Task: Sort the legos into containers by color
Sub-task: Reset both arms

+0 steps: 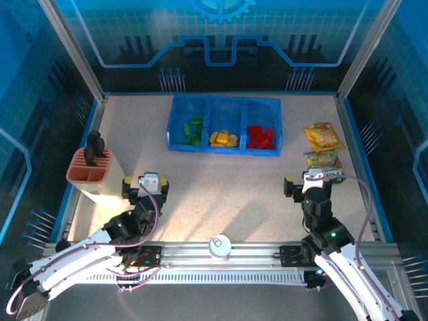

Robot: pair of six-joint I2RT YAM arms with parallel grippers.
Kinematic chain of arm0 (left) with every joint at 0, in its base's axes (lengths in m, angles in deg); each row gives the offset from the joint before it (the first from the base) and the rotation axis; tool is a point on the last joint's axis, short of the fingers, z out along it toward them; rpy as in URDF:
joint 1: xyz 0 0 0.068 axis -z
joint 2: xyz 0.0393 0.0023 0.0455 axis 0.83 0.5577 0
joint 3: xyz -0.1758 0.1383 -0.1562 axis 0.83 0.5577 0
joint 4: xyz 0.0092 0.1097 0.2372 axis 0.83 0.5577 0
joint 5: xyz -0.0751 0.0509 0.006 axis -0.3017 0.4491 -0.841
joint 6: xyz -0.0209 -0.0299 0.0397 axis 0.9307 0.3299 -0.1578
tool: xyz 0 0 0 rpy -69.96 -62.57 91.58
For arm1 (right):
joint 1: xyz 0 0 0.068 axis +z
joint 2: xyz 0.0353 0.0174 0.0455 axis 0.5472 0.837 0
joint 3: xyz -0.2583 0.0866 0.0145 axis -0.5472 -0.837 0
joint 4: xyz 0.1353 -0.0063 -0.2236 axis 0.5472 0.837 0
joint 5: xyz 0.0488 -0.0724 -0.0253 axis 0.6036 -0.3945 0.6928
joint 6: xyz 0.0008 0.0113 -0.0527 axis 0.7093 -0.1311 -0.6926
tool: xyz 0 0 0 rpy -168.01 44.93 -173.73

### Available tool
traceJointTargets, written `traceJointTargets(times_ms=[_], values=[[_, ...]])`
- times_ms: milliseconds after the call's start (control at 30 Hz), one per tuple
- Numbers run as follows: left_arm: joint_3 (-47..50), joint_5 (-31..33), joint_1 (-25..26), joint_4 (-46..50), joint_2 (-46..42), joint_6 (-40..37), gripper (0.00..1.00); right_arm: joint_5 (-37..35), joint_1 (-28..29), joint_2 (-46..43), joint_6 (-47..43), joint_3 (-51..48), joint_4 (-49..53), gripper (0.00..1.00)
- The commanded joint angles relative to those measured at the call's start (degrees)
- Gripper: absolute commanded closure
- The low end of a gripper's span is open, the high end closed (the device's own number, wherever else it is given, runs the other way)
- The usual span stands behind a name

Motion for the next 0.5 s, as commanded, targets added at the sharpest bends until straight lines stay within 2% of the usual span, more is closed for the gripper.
traceJointTargets(times_ms=[0,200,367,467], values=[[0.93,1.88,-0.3,-3.43,-0.08,1.38,0.01,-1.84,1.58,-0.82,-0.65,-2.29,-1.1,0.0],[0.5,1.98,-2.2,-3.9,1.36,1.47,0.01,-5.97,2.57,3.1,-1.53,-3.6,-6.77,0.0],[0.31,1.89,-3.22,-5.26,3.19,1.25,0.01,-7.11,2.2,8.87,-1.62,-3.07,-10.55,0.0],[1.06,1.77,-3.92,-7.84,3.36,-0.6,0.01,-7.54,1.98,9.19,-4.0,-4.75,-16.14,0.0]])
